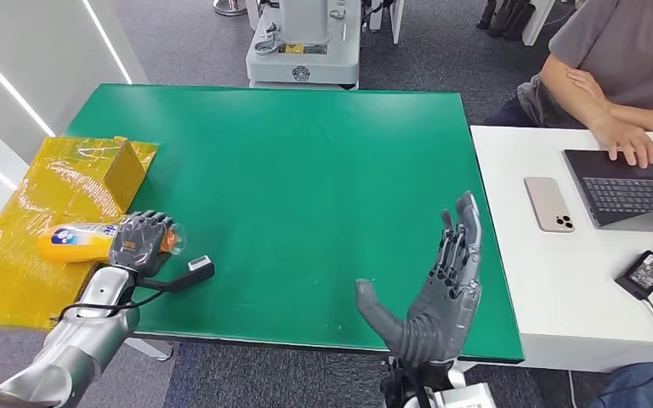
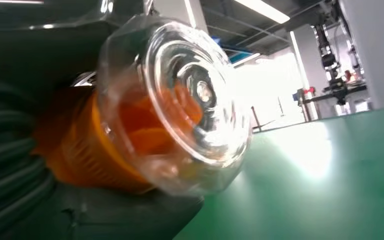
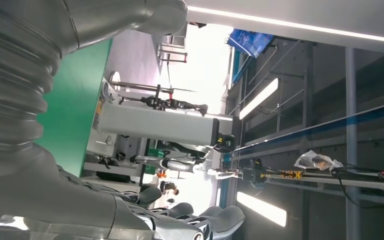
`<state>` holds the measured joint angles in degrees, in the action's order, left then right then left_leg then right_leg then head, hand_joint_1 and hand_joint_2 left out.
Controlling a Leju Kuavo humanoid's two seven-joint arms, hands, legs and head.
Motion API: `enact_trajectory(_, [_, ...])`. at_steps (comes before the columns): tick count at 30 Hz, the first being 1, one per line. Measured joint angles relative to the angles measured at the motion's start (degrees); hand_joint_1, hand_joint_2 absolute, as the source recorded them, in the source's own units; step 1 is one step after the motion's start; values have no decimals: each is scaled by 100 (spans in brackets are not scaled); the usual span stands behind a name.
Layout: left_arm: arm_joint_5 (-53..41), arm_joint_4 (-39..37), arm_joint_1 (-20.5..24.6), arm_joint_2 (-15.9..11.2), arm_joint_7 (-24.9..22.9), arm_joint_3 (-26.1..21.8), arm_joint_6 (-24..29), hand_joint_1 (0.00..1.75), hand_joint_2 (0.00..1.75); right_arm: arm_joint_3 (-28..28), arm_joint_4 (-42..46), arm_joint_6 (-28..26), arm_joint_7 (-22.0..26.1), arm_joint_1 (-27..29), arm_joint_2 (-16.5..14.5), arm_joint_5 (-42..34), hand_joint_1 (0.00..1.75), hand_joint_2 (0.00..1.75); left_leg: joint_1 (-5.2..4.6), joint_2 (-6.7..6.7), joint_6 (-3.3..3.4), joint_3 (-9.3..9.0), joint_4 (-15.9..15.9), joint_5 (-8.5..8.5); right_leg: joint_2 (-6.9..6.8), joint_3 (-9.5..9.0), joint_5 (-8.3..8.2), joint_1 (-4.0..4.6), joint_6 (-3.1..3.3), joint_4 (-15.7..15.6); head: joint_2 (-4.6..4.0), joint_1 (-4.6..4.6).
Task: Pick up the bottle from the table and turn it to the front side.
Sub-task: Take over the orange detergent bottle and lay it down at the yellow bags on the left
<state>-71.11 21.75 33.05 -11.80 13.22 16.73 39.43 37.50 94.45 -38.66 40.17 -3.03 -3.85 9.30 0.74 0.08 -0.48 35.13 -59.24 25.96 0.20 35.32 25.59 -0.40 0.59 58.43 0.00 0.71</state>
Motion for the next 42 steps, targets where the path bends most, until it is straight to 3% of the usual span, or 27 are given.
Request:
enact_trajectory(15, [-3, -35, -122, 9, 20, 3, 2, 170, 175, 102, -129, 0, 0, -7, 7, -7, 0, 175, 0, 1, -1, -6, 1, 0, 0, -5, 0, 0, 1, 3, 0, 1])
enact_trajectory(19, [-24, -35, -144, 20, -32, 1, 2, 0, 175, 110, -156, 0, 0, -24, 14, -12, 0, 175, 0, 1, -1, -7, 1, 0, 1, -4, 0, 0, 1, 3, 0, 1])
enact_trajectory(35, [-452, 22, -278, 107, -159, -258, 2, 0, 175, 127, -198, 0, 0, 1, 20, 17, 0, 175, 0, -1, -1, -9, 1, 0, -2, -5, 0, 0, 1, 2, 0, 1])
enact_trajectory(38, [-686, 317, -403, 116, -87, -492, 4, 0, 175, 126, -198, 0, 0, 22, 21, 21, 0, 175, 1, 2, -1, -9, 1, 0, 0, -3, 0, 0, 1, 2, 0, 1])
enact_trajectory(42, [-1030, 1136, -710, 209, 334, -1155, 7, 0, 175, 122, -198, 0, 0, 39, 22, 23, 0, 175, 1, 2, -1, -7, 0, 0, 2, 0, 0, 1, 1, 1, 0, 1])
